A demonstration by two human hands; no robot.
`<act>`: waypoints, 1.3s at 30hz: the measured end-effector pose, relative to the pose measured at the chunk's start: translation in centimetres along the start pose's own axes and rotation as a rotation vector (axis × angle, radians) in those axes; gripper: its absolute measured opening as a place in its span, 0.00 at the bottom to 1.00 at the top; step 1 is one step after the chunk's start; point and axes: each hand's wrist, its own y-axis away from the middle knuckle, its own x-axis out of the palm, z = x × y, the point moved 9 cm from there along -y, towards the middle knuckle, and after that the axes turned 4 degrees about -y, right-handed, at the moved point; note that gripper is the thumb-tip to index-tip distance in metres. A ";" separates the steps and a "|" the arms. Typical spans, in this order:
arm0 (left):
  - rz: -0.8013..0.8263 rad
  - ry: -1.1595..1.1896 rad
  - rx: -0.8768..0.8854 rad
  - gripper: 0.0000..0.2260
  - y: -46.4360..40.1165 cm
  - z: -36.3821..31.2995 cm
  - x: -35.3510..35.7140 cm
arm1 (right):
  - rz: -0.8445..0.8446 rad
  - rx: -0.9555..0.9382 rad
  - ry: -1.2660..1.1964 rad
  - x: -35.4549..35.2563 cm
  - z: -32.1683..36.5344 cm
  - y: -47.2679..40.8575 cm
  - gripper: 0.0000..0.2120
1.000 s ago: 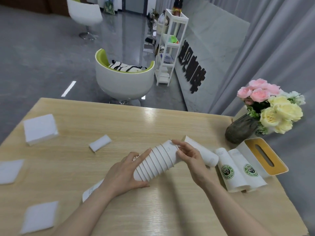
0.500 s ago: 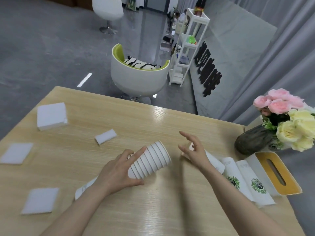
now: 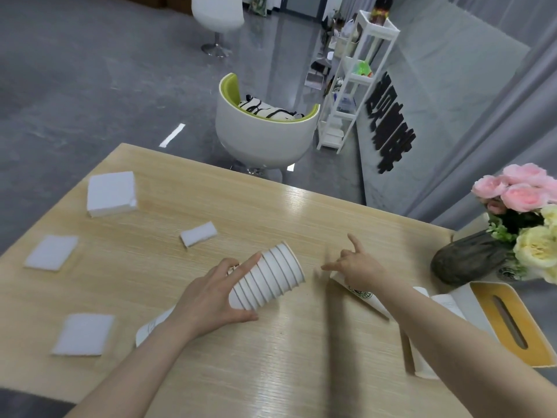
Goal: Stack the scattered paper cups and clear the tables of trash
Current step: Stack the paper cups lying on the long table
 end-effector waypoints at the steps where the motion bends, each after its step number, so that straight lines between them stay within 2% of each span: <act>1: 0.003 0.003 -0.002 0.49 0.1 0.1 0.0 | 0.000 -0.007 0.018 -0.1 0.1 0.2 0.30; 10: 0.028 0.003 0.034 0.48 -0.2 -0.3 -0.3 | -0.173 0.123 -0.178 -3.9 -3.1 3.5 0.27; 16: 0.045 -0.011 0.081 0.48 -0.7 -0.8 -0.4 | -0.307 0.236 -0.591 -4.5 -5.5 7.0 0.23; 25: 0.054 -0.007 0.156 0.49 -1.1 -1.7 -0.5 | -0.670 0.372 -1.299 -4.7 -6.1 12.3 0.23; 39: 0.111 -0.053 0.227 0.48 -1.8 -2.3 0.7 | -1.007 0.493 -1.609 -3.8 -6.7 17.4 0.20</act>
